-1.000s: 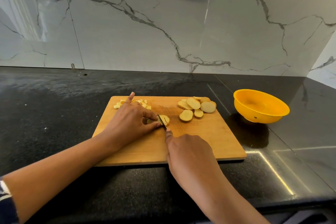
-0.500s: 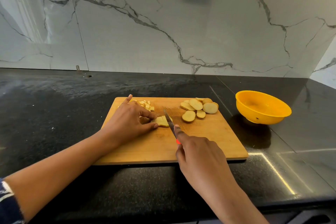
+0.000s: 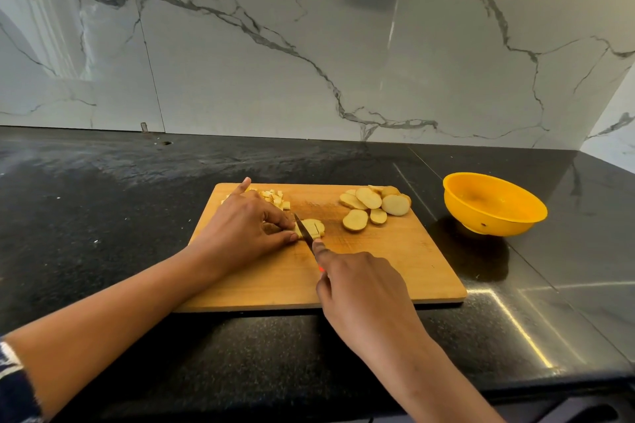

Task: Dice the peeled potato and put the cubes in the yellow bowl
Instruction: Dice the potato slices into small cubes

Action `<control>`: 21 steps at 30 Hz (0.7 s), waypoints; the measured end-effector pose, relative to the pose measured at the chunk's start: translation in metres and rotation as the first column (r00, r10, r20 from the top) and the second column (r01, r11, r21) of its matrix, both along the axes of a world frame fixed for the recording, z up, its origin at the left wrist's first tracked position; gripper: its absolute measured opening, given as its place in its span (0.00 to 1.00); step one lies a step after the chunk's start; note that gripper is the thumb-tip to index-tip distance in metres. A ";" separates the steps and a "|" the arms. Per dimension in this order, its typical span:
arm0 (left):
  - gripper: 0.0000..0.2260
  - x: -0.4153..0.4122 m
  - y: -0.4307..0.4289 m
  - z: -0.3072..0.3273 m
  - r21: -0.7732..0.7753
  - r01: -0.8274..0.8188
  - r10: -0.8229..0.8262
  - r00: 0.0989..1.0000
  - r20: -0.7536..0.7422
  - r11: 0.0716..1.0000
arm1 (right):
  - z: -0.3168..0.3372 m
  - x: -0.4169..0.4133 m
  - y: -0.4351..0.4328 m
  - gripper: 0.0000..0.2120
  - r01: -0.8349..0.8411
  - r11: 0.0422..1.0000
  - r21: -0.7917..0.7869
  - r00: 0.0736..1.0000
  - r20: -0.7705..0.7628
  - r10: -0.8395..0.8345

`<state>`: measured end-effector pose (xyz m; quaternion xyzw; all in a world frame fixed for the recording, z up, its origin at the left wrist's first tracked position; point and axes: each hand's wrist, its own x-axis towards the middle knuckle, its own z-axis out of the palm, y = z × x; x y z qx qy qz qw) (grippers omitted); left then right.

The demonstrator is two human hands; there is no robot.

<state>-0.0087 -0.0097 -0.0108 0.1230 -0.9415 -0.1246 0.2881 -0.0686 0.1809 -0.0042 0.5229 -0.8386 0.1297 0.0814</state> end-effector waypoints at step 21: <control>0.12 0.010 -0.003 0.011 0.041 -0.032 0.030 0.998 0.063 0.999 | 0.008 0.009 0.017 0.25 0.006 1.000 -0.025 0.999 0.039 -0.005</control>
